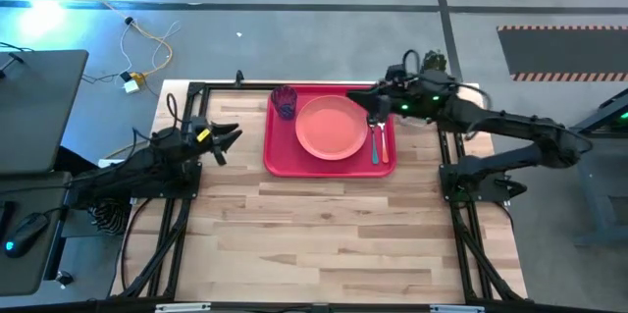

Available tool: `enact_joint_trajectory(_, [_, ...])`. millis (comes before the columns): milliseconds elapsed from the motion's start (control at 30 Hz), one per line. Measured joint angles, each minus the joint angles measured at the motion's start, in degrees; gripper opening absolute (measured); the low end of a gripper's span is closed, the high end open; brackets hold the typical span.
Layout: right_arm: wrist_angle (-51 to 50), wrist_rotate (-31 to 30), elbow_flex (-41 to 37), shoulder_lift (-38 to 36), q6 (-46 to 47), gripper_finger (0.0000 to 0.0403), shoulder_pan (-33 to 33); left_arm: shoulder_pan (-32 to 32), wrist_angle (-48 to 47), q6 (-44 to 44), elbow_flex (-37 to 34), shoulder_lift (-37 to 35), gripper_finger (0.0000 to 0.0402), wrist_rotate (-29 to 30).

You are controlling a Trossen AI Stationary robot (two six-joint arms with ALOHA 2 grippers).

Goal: Pick and place plate/cup/fork/spoon on tray
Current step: Return to Home Position

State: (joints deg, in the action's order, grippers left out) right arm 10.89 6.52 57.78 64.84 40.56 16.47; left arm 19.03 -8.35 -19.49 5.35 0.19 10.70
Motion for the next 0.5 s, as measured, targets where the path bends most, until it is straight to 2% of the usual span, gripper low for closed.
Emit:
enact_joint_trajectory(167, [-7.2,4.1,0.0,-8.6,-4.2,0.0075,1.8,0.0,4.0,-1.5,-1.8,1.5,0.0138,3.7])
enact_joint_trajectory(367, [-20.4,2.8,-0.6,-21.3,-13.0,0.0075,2.1,0.0,2.1,1.0,-1.7,2.3,0.0138,6.1])
enact_joint_trajectory(500, [-23.5,2.5,-6.2,-31.0,-16.5,0.0075,2.1,0.0,2.1,3.9,-1.7,2.7,0.0138,5.9])
